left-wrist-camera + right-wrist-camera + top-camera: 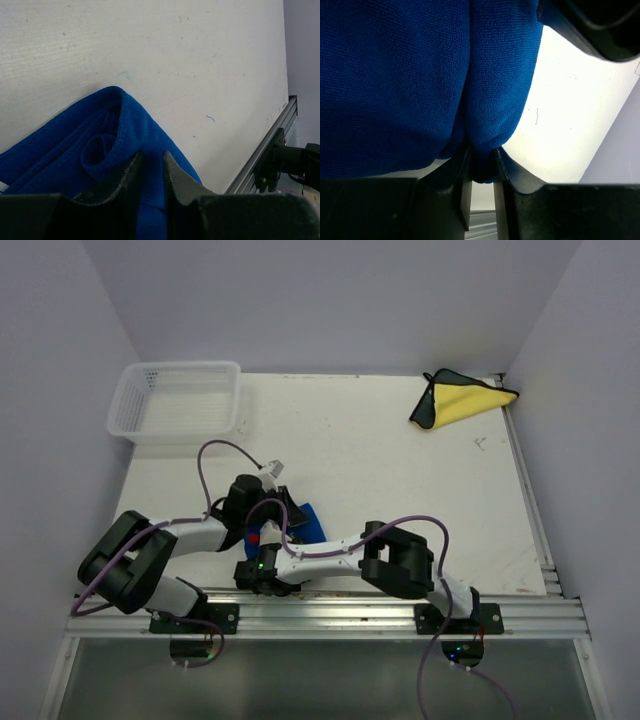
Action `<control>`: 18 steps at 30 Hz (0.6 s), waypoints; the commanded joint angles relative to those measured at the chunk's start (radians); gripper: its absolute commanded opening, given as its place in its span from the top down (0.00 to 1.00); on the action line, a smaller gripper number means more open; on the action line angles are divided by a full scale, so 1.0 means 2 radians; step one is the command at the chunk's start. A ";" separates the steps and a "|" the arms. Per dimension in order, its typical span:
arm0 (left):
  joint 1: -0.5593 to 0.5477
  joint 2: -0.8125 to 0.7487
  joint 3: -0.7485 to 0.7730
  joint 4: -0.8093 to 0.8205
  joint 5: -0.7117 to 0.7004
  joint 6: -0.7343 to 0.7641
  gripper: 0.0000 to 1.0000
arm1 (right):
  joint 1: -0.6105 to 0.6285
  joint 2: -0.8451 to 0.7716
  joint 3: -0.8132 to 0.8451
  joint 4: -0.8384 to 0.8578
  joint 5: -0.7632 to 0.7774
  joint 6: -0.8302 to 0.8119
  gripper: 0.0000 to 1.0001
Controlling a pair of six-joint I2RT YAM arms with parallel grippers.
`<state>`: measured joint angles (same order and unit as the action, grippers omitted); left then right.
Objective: Roll the towels
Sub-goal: Roll the towel
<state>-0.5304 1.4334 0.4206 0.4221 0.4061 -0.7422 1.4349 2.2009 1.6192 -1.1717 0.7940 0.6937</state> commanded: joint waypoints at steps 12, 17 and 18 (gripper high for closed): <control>-0.012 -0.009 -0.013 -0.070 -0.112 0.035 0.77 | 0.003 -0.114 -0.082 0.067 0.003 0.068 0.32; -0.012 -0.017 -0.023 -0.070 -0.125 0.040 0.78 | 0.003 -0.181 -0.158 0.111 -0.007 0.094 0.30; -0.012 -0.013 -0.025 -0.068 -0.125 0.040 0.78 | 0.002 -0.204 -0.171 0.134 -0.007 0.096 0.30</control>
<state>-0.5587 1.3941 0.4007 0.3836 0.2562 -0.7177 1.4384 1.9038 1.3506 -0.9989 0.7876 0.8120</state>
